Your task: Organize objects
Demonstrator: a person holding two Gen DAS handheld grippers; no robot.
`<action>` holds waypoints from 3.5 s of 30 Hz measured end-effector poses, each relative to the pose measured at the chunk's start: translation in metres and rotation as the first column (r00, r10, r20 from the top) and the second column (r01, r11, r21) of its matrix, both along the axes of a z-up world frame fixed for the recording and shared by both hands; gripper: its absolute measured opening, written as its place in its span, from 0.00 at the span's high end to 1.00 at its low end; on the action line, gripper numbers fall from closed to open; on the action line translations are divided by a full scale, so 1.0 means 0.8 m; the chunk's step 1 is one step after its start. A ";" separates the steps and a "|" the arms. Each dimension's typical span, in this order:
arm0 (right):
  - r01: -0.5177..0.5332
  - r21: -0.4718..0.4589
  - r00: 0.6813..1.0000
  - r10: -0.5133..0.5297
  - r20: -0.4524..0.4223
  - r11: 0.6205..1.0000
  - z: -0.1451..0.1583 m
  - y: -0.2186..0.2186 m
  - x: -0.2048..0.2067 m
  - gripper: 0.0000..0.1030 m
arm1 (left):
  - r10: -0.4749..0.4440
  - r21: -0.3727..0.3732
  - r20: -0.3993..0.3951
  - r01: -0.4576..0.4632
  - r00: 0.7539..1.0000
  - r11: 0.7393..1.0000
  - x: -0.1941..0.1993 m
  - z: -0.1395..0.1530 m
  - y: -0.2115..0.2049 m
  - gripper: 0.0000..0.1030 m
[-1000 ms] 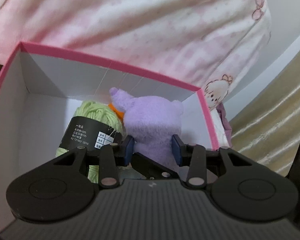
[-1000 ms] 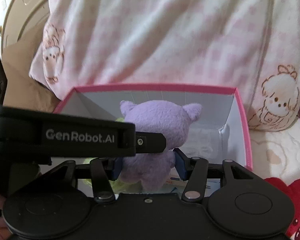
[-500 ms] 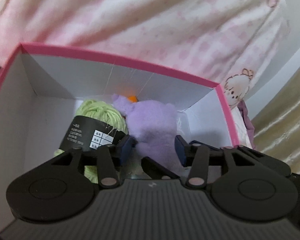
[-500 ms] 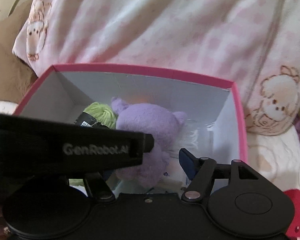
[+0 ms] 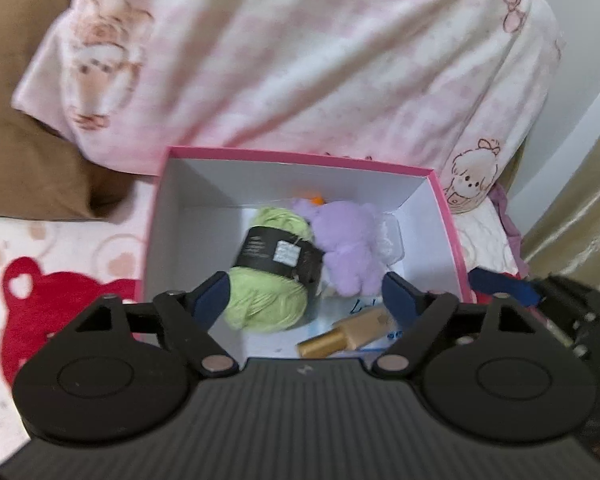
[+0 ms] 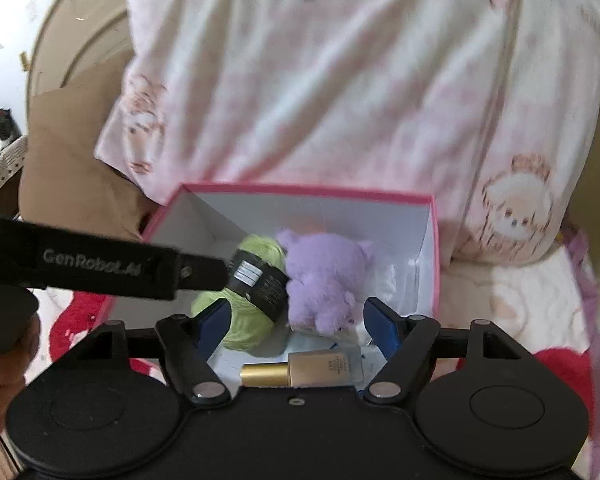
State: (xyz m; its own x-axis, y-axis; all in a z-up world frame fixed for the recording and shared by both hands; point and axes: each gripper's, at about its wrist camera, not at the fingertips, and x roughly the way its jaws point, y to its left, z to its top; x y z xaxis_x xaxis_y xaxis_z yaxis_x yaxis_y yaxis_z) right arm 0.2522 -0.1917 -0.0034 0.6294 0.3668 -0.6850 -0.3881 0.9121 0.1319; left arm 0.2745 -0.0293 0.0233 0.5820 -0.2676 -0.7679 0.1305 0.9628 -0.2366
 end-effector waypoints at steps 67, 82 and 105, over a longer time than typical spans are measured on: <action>0.203 -0.093 0.977 -0.209 -0.052 0.975 0.060 -0.019 -0.232 0.04 | -0.022 0.117 -0.024 0.025 0.999 0.993 -0.243 0.045 0.056 0.00; 0.214 -0.113 0.972 -0.223 -0.073 0.970 0.061 -0.021 -0.234 0.04 | 0.083 0.157 -0.077 -0.070 0.994 0.985 -0.242 0.039 0.071 0.00; 0.244 -0.125 0.965 -0.253 -0.066 0.962 0.060 -0.028 -0.235 0.04 | 0.104 0.183 -0.167 -0.073 0.980 0.980 -0.234 0.031 0.079 0.00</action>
